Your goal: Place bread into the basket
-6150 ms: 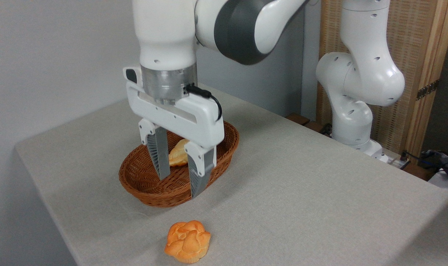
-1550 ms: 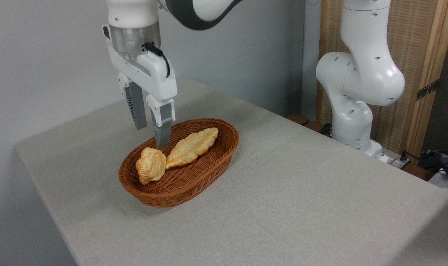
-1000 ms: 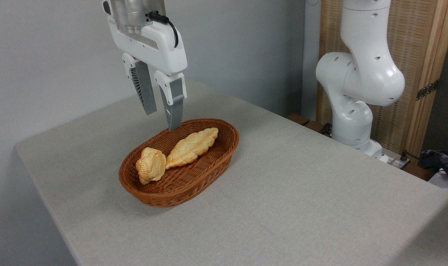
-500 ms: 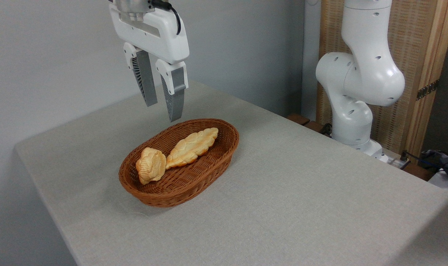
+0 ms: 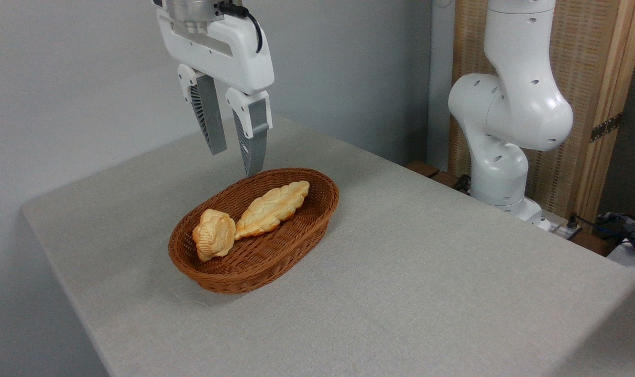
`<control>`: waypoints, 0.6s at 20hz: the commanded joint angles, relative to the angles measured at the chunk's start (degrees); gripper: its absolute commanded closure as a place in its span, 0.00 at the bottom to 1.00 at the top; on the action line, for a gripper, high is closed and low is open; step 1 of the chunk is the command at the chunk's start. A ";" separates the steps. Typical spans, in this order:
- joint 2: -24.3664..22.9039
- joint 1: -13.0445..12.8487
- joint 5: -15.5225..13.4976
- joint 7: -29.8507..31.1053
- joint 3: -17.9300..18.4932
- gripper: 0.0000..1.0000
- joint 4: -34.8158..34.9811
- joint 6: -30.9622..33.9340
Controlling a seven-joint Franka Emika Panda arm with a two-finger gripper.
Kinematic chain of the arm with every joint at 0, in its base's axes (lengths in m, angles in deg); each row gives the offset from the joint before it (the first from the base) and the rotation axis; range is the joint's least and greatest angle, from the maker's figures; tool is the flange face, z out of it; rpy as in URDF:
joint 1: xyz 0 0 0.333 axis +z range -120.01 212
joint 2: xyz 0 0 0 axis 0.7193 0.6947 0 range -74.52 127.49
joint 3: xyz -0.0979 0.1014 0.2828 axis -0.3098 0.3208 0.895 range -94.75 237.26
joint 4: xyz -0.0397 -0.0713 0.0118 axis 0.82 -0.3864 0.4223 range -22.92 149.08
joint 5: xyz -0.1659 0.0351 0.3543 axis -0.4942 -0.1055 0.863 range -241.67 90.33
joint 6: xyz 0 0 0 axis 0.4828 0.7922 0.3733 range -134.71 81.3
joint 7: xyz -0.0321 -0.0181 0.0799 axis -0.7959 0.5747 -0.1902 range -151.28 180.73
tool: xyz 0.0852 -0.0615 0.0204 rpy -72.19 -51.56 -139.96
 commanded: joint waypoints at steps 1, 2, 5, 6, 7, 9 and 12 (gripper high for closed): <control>0.37 -1.41 0.83 0.79 1.37 0.00 -0.65 1.67; 0.37 -1.41 0.74 0.79 1.37 0.00 -0.65 1.67; 0.37 -1.41 0.83 0.79 1.37 0.00 -0.65 1.67; 0.37 -1.41 0.83 0.79 1.37 0.00 -0.65 1.76; 0.37 -1.41 0.83 0.79 1.54 0.00 -0.65 1.76; 0.72 -1.41 0.83 0.88 1.37 0.00 -0.65 1.76; 0.81 -1.41 0.83 0.88 1.37 0.00 -0.65 1.85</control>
